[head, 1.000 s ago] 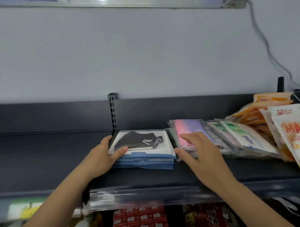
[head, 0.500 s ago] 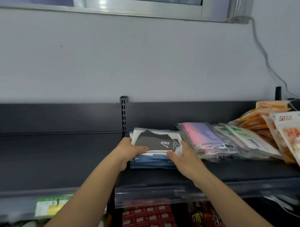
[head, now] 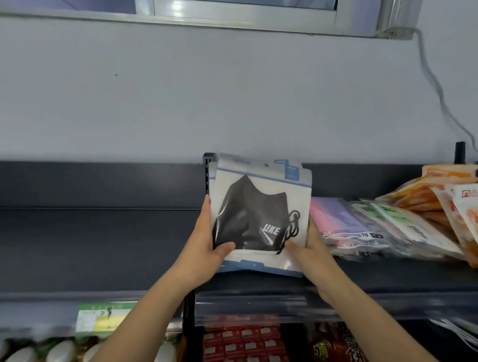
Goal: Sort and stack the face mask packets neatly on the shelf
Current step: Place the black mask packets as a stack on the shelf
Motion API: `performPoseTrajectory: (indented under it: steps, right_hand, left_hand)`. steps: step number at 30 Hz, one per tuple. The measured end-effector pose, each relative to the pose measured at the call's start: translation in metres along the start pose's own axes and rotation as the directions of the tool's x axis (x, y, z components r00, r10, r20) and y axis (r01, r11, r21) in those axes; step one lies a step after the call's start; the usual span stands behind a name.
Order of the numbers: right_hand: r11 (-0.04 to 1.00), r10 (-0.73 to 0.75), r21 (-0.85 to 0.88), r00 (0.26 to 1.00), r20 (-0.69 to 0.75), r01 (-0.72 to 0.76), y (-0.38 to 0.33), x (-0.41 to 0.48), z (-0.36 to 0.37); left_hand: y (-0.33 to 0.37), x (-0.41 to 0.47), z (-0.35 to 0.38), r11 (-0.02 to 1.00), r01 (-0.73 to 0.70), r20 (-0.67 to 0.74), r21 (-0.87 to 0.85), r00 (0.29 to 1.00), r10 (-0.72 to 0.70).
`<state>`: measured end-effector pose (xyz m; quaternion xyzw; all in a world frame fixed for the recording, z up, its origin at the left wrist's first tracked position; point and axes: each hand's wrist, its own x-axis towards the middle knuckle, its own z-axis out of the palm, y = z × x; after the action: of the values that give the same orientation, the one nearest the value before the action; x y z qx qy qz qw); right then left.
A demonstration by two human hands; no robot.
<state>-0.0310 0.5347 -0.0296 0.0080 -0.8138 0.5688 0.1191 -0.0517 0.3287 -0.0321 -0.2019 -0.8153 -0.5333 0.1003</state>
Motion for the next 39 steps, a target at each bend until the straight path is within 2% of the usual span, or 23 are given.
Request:
performPoseTrajectory:
  steps: [5,8,13,20,24,27,35,37,39]
  right_hand:
    - [0.968,-0.215,-0.165,0.966,-0.142,0.191,0.003,-0.01,0.01]
    - [0.937,-0.296,-0.248,0.938,-0.18,0.248,0.006,-0.017,0.015]
    - [0.916,-0.275,-0.341,0.95,-0.148,0.212,0.006,-0.022,0.015]
    - [0.878,-0.191,-0.463,0.976,-0.107,0.121,-0.001,-0.025,0.017]
    - [0.94,-0.21,-0.298,0.971,-0.114,0.169,-0.017,-0.024,0.024]
    - [0.96,-0.238,-0.183,0.964,-0.121,0.214,-0.036,-0.029,0.04]
    - [0.983,-0.178,0.062,0.983,0.055,0.174,-0.076,-0.037,0.124]
    - [0.986,-0.154,0.082,0.981,0.12,0.145,-0.078,-0.032,0.143]
    - [0.995,-0.057,0.091,0.974,0.219,0.038,-0.072,-0.028,0.159]
  left_hand:
    - [-0.003,-0.007,0.0,0.997,-0.075,-0.076,0.011,0.994,0.075]
    - [-0.001,-0.009,0.0,0.995,-0.096,-0.124,0.032,0.987,0.099]
    - [-0.009,-0.016,0.004,0.996,-0.059,-0.086,0.061,0.994,0.064]
    - [-0.007,-0.021,0.005,0.991,-0.004,-0.129,0.132,0.991,0.021]
    - [0.001,-0.02,-0.01,0.999,0.036,-0.174,0.015,0.984,-0.033]
    - [0.007,-0.03,-0.033,1.0,0.0,-0.239,-0.015,0.971,-0.004]
    - [0.001,-0.071,-0.118,0.996,0.084,-0.439,0.018,0.896,-0.068]
    - [-0.005,-0.074,-0.137,0.978,0.185,-0.431,0.101,0.894,-0.124]
    - [-0.018,-0.075,-0.152,0.911,0.349,-0.375,0.22,0.892,-0.252]
